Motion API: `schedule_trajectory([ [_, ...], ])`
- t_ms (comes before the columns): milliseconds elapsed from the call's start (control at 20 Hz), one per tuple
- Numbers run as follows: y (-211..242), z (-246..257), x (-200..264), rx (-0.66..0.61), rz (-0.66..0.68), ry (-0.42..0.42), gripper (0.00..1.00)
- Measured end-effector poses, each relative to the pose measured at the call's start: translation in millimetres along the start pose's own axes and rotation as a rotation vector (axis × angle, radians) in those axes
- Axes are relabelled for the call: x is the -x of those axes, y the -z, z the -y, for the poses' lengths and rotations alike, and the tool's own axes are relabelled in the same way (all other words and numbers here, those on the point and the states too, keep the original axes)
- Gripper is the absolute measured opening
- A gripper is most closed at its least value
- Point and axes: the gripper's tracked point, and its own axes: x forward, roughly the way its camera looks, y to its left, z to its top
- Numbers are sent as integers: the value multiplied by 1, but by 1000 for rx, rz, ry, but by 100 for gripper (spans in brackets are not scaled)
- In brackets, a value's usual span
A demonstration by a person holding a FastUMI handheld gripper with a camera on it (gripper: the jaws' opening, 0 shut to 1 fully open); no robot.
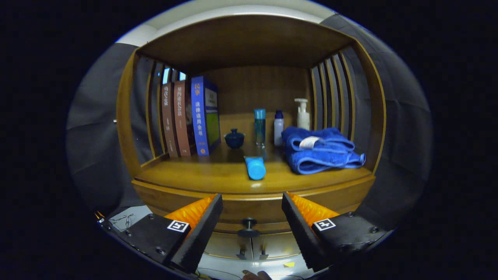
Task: Pull open the drawer, take out the items inside it, and place them on the countertop above the cabinet.
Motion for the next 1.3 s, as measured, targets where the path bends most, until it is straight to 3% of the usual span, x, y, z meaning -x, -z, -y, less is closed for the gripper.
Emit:
schedule_trajectory([
  [300,-121,-1,52,-20,123,-59,100],
  [450,-159,6,79,-11,145,-52,100],
  [800,-192,-5,125,-16,178,-80,99],
  [1300,-204,-7,146,-10,215,-91,99],
])
